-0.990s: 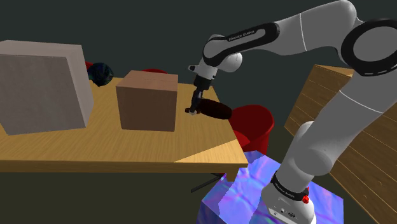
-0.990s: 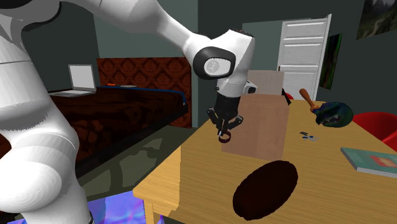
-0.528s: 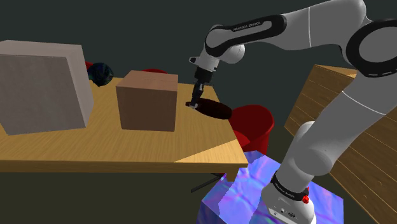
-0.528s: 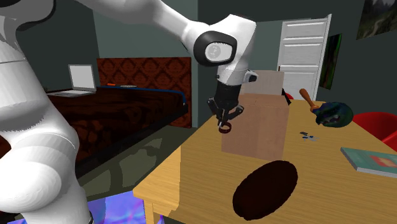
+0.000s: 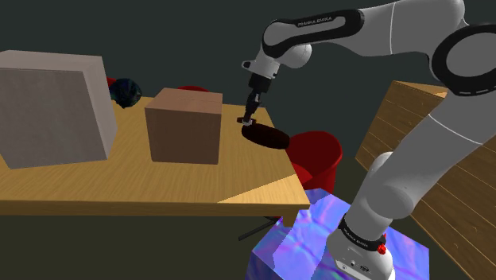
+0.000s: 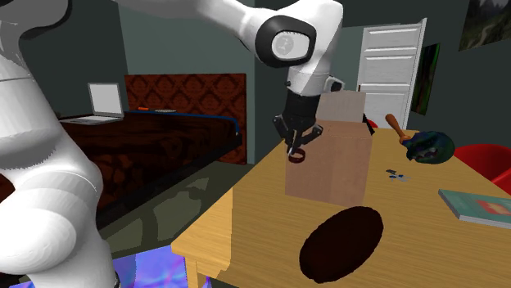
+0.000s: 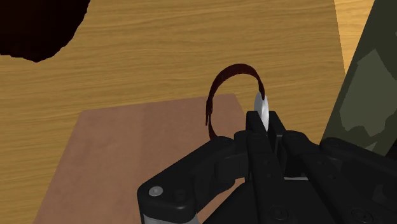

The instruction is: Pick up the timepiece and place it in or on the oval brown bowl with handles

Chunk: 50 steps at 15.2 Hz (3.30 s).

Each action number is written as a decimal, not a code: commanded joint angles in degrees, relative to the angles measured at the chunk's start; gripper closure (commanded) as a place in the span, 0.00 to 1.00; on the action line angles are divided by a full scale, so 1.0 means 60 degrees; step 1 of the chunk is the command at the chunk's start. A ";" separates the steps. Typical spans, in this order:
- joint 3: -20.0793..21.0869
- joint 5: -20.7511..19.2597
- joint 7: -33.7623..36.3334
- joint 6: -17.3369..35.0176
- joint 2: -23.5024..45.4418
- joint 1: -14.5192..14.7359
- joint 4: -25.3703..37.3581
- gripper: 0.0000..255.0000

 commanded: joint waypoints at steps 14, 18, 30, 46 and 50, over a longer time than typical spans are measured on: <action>-0.1979 -0.0259 -0.2934 -0.1608 0.1568 -0.1348 0.2188 1.00; -0.1975 -0.0208 -0.3082 -0.1133 0.1632 -0.1343 0.1753 1.00; -0.1971 0.0044 -0.3570 0.0217 0.2007 -0.1326 0.0685 1.00; -0.2051 -0.0082 -0.3497 -0.0395 0.1890 -0.1406 0.1176 0.00; -0.2125 -0.0170 -0.3447 -0.0949 0.1829 -0.1475 0.1658 0.00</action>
